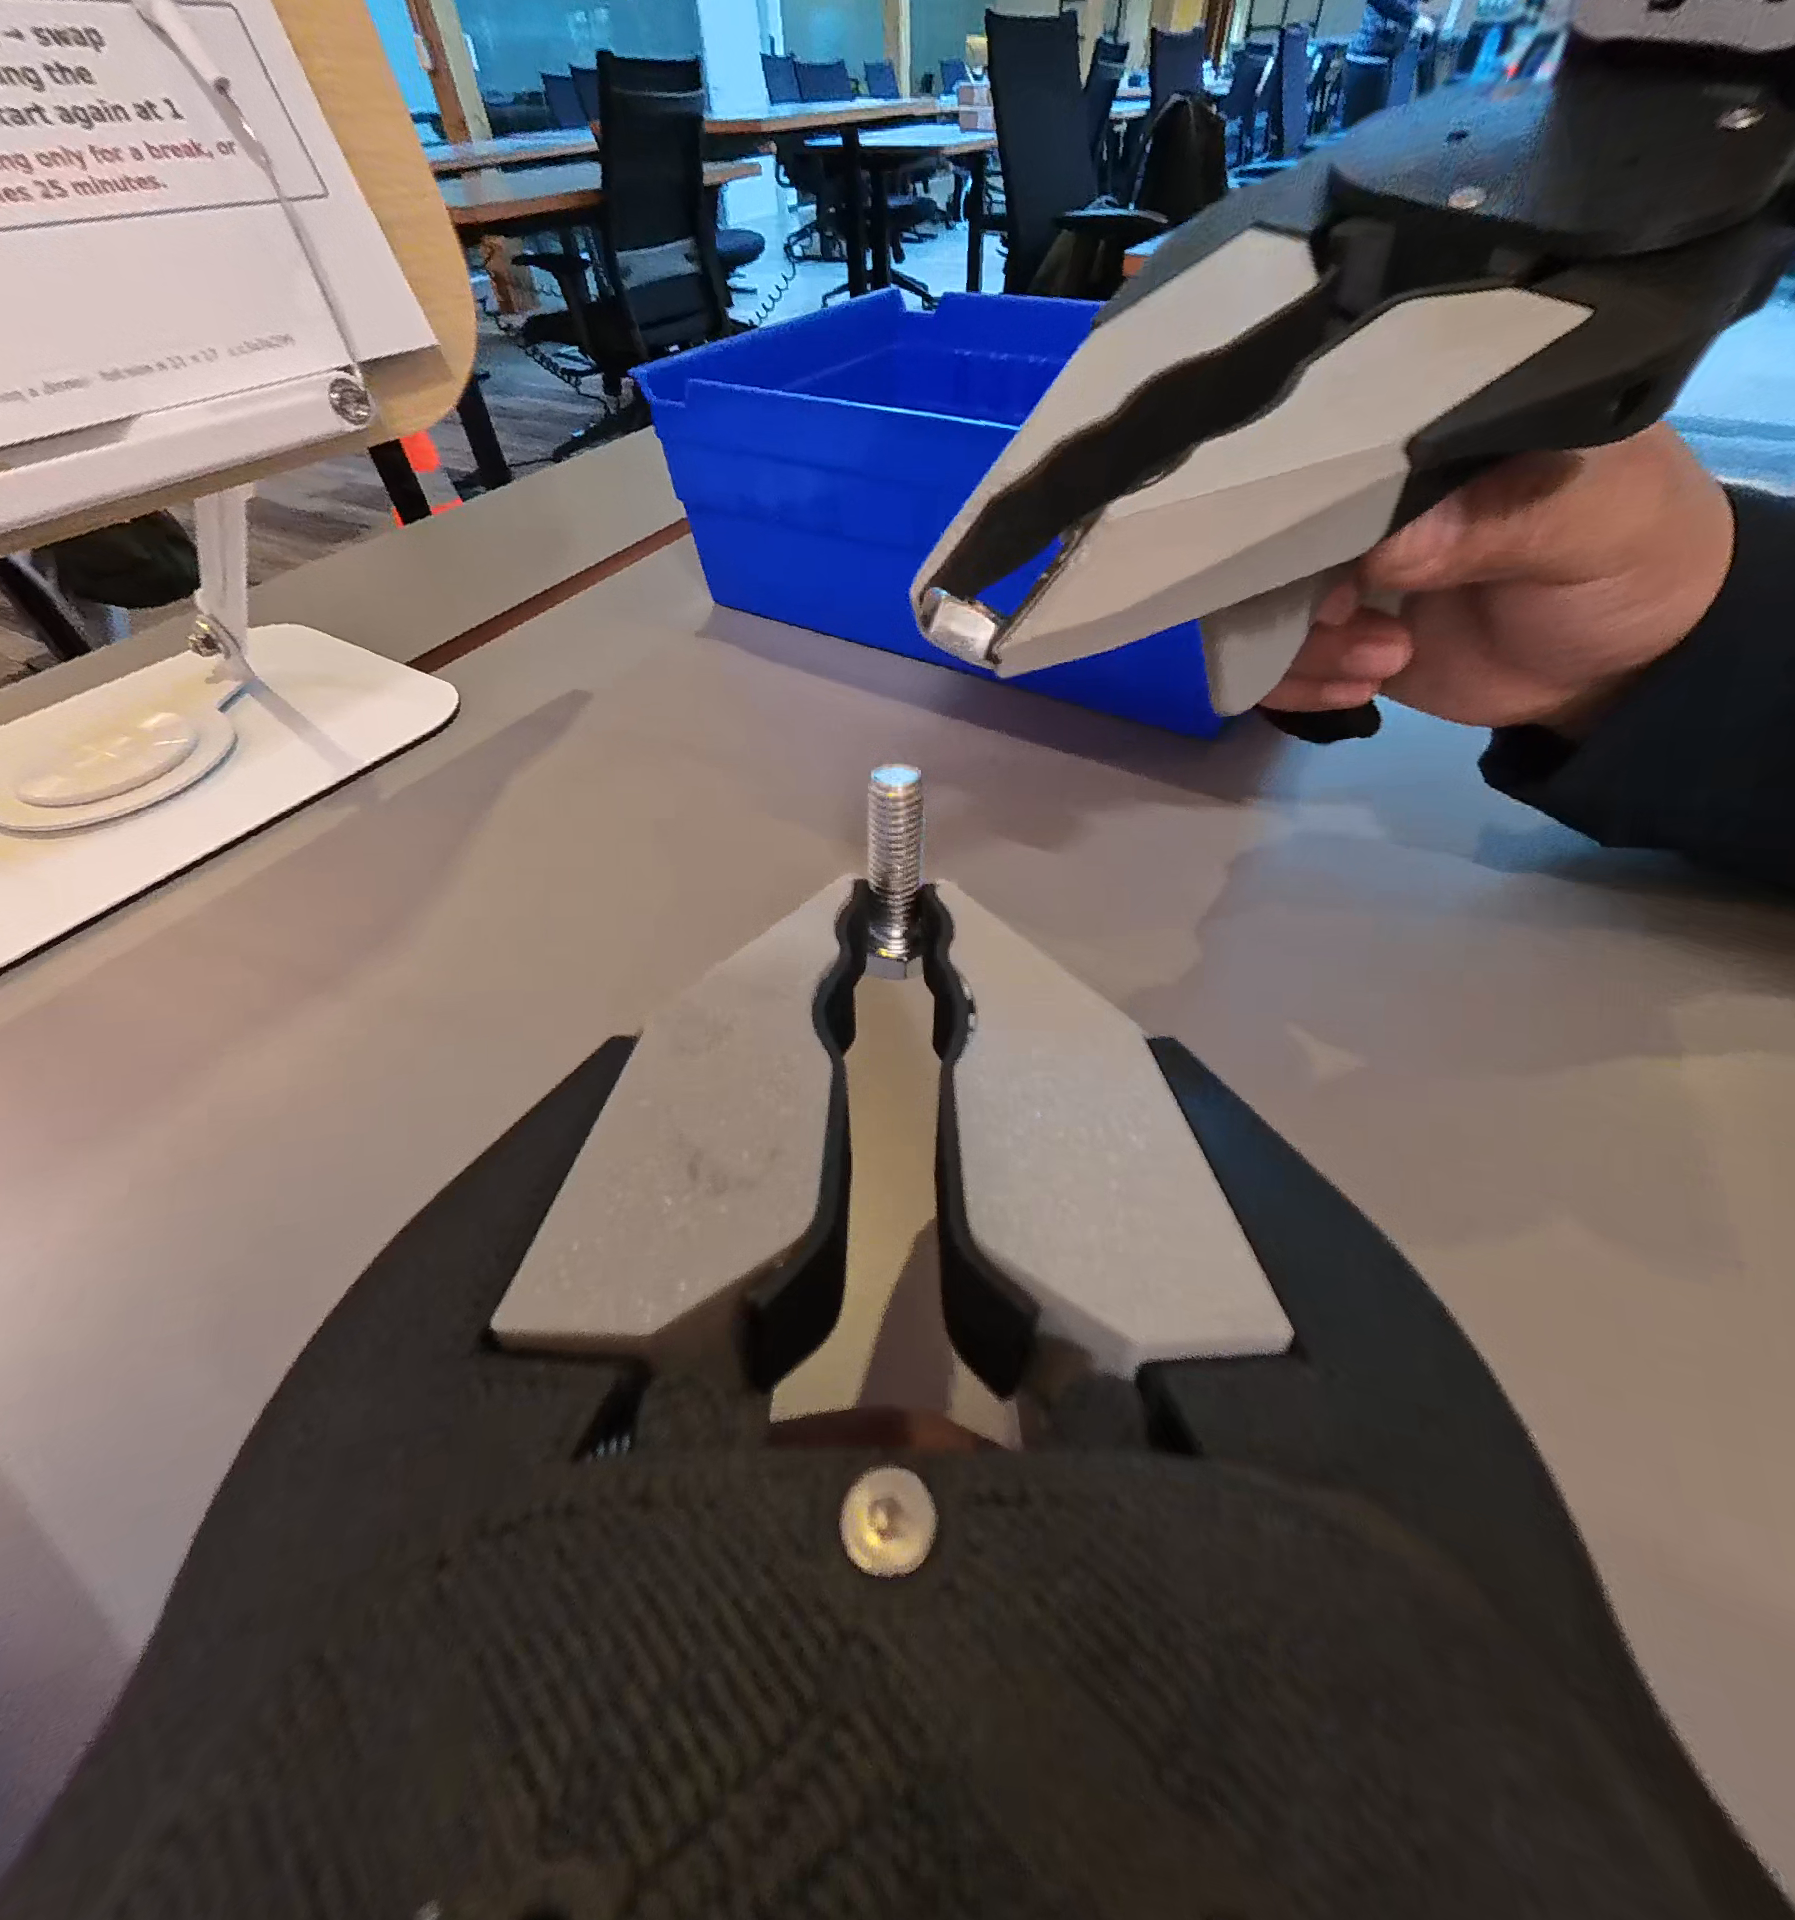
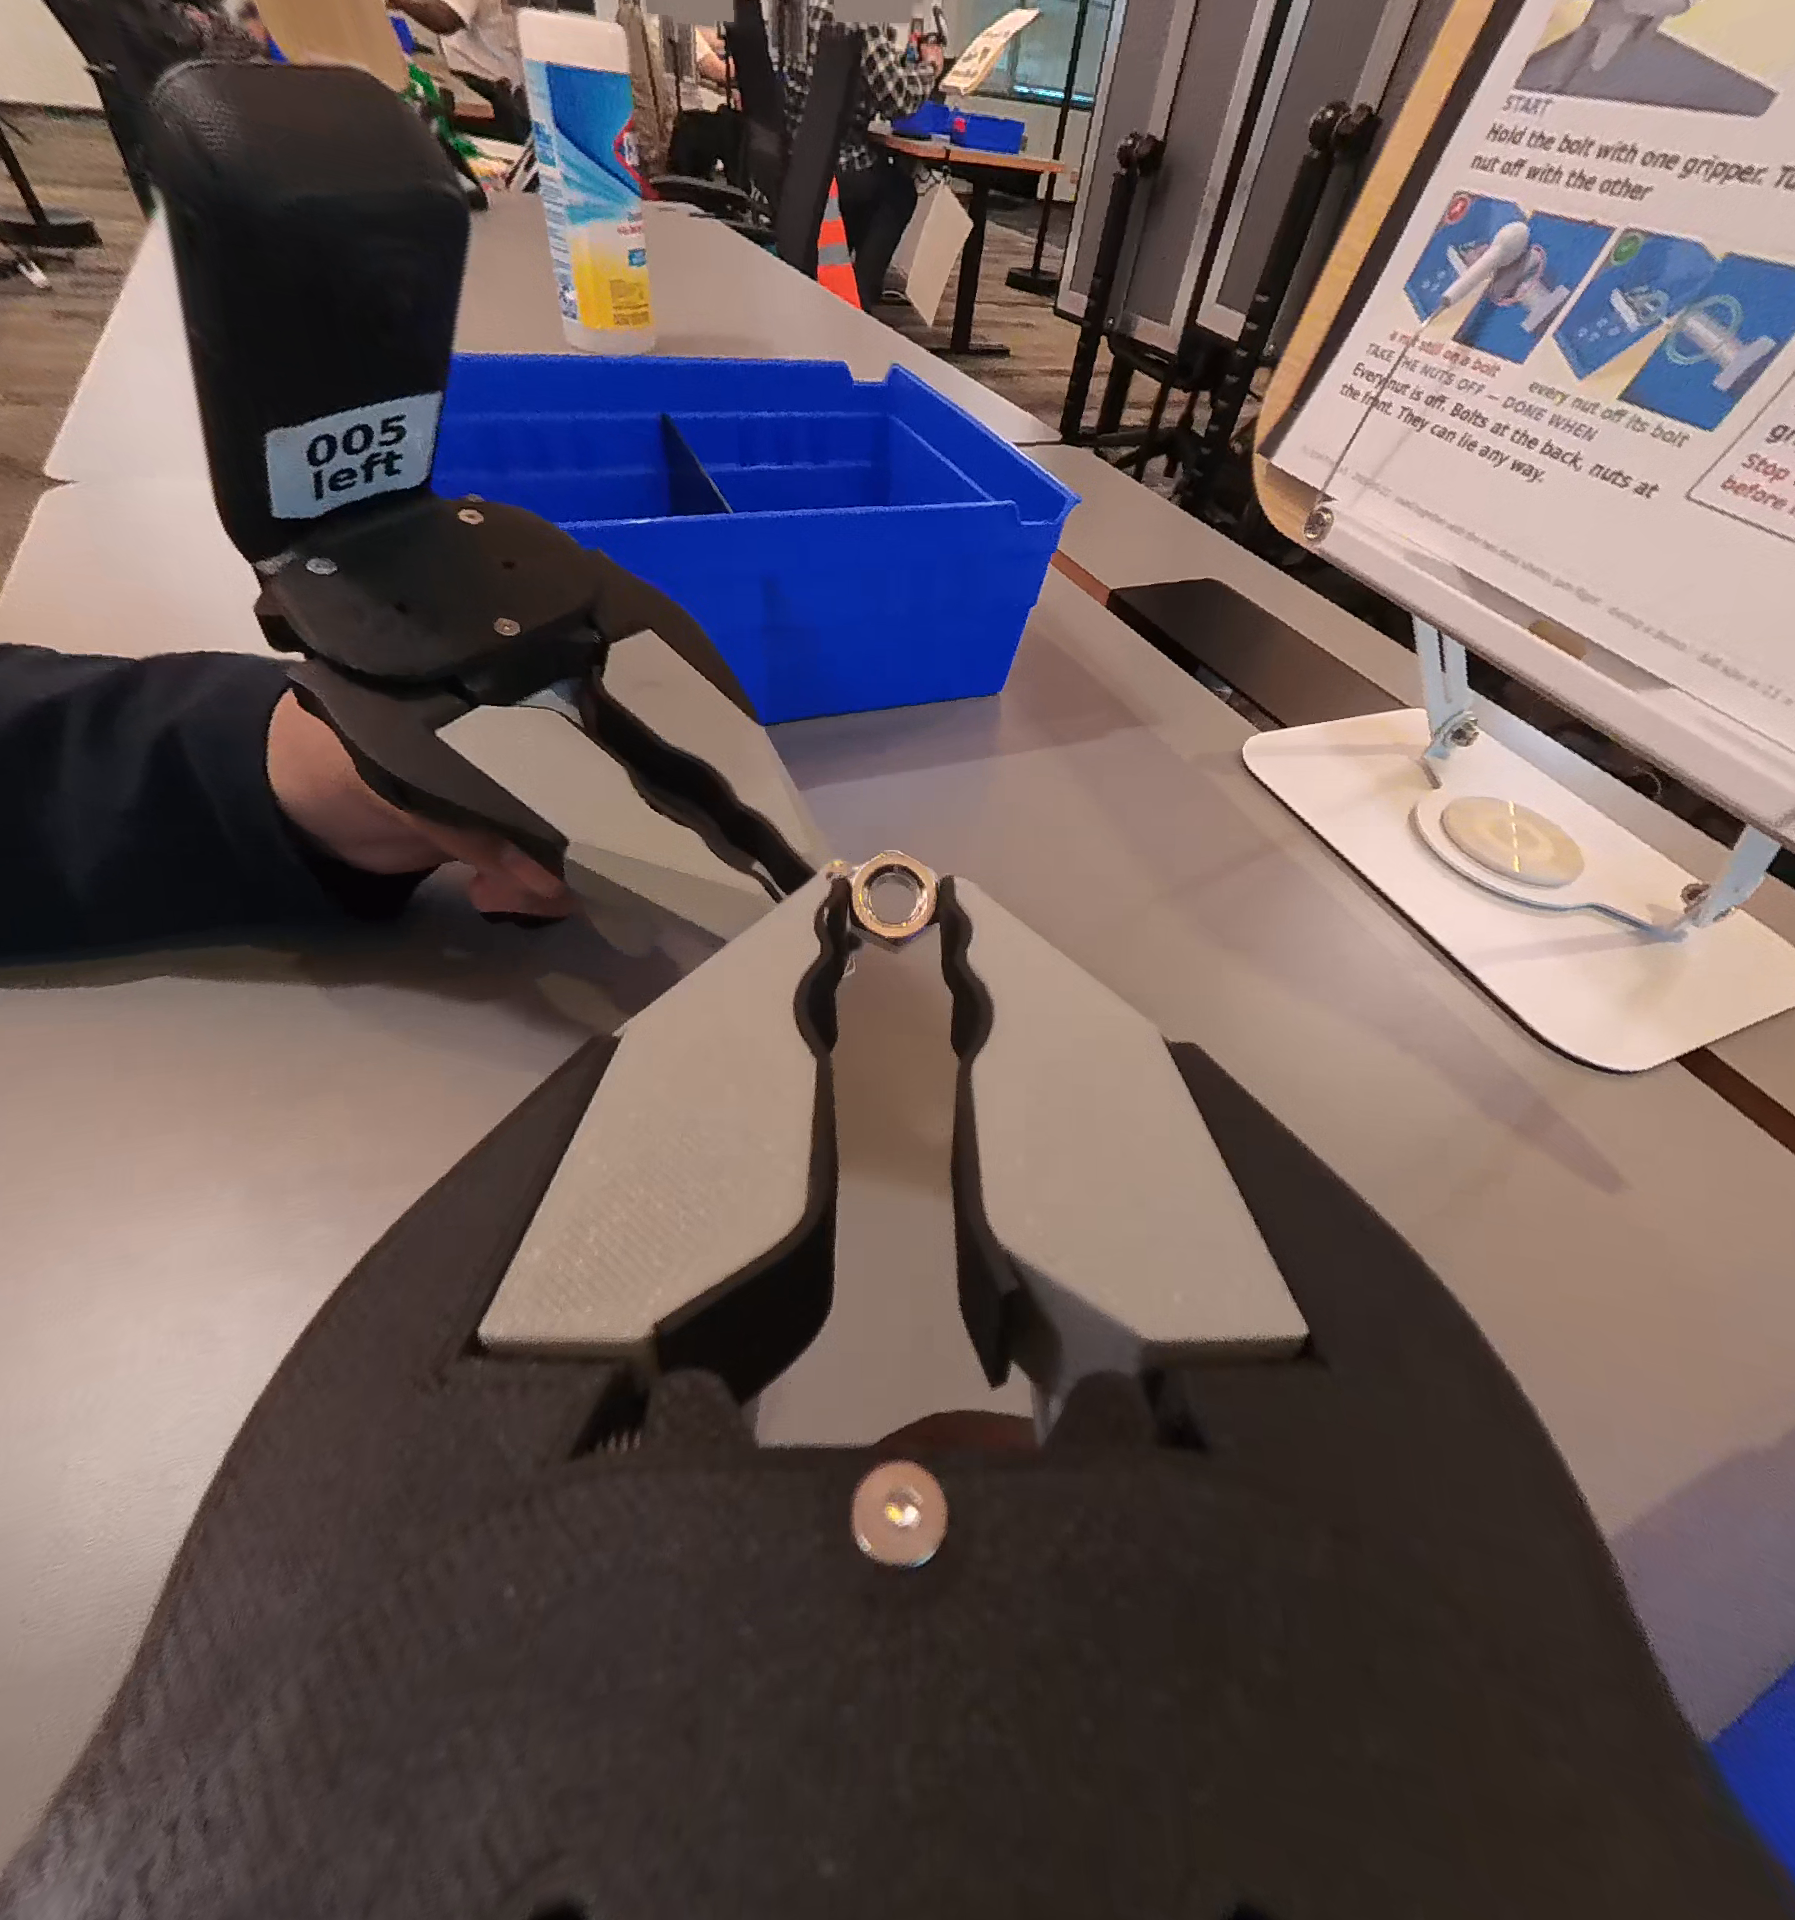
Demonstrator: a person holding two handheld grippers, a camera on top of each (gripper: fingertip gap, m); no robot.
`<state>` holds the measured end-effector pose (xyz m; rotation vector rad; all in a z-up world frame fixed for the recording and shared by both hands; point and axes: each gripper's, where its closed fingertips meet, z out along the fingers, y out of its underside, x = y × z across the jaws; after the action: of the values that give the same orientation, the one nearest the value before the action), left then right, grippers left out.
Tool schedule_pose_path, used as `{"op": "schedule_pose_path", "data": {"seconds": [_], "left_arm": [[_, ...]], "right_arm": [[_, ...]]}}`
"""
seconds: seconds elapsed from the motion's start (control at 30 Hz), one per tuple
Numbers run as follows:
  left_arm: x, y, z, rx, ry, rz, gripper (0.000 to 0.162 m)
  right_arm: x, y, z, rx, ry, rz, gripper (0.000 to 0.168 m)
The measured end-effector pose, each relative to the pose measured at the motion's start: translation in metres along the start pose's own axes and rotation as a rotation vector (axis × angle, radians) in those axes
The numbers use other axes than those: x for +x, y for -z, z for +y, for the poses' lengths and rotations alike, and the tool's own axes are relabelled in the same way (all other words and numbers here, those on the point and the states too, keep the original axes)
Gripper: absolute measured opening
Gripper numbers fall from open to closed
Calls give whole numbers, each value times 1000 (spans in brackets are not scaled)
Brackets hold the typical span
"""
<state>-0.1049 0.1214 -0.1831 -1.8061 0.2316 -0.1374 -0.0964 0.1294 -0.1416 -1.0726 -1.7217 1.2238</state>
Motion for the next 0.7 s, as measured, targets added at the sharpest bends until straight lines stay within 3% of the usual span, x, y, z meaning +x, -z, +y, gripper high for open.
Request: {"op": "schedule_pose_path", "data": {"seconds": [0.7], "left_arm": [[9, -5, 6, -47, -172, -33, 7]], "right_arm": [[-18, -8, 16, -134, 94, -45, 14]]}}
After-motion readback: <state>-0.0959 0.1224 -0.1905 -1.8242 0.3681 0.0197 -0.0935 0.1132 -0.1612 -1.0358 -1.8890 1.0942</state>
